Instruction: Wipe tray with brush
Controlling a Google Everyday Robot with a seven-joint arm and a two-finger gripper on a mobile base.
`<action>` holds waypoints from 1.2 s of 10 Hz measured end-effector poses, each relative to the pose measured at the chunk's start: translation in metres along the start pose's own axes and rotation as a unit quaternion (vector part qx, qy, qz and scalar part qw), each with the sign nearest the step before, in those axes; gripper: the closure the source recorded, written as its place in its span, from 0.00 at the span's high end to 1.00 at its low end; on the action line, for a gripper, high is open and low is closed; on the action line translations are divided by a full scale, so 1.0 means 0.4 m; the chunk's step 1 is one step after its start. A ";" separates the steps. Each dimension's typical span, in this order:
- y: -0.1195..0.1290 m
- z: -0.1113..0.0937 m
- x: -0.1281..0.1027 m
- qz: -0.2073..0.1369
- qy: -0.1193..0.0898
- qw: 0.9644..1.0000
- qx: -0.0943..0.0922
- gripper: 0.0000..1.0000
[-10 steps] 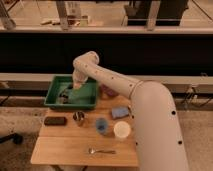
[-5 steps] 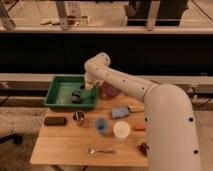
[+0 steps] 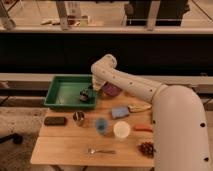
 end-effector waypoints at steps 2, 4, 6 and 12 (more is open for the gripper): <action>-0.019 -0.019 0.023 0.007 0.003 1.000 0.012 0.00; -0.024 -0.014 -0.013 0.002 -0.005 1.000 0.010 0.00; -0.056 0.020 -0.075 -0.015 -0.009 1.000 0.010 0.00; -0.172 0.088 -0.078 -0.023 0.003 1.000 0.009 0.00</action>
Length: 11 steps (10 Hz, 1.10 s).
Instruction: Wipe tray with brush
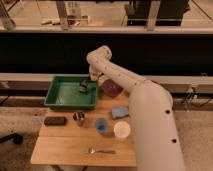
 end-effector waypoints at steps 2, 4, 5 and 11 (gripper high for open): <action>-0.010 0.004 0.009 -0.001 0.000 1.000 0.000 0.00; 0.008 0.014 -0.036 -0.011 -0.011 1.000 -0.007 0.00; 0.019 0.024 -0.073 -0.019 -0.018 1.000 -0.011 0.00; 0.031 0.087 -0.282 -0.073 -0.053 0.995 -0.034 0.00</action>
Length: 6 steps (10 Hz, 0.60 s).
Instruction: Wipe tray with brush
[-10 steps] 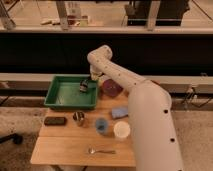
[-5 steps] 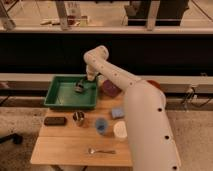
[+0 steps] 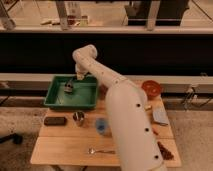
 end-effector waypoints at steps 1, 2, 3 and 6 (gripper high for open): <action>-0.007 0.013 -0.027 -0.009 -0.005 1.000 -0.003 0.00; -0.013 0.021 -0.041 -0.014 -0.008 1.000 -0.006 0.00; -0.018 0.029 -0.054 -0.021 -0.010 1.000 -0.008 0.00; 0.004 0.017 -0.062 -0.030 -0.017 0.999 -0.014 0.00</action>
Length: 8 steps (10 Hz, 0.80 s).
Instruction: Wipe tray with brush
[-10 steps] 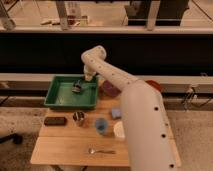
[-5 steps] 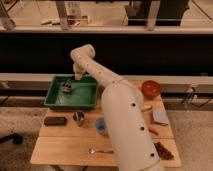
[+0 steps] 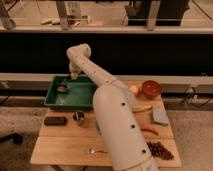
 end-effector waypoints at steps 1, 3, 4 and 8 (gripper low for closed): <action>0.024 -0.012 0.007 -0.001 0.001 1.000 -0.002 0.00; 0.087 -0.042 0.012 -0.002 0.000 1.000 -0.007 0.00; 0.132 -0.066 0.013 -0.003 -0.002 1.000 -0.010 0.00; 0.222 -0.129 0.013 0.001 -0.014 1.000 -0.014 0.00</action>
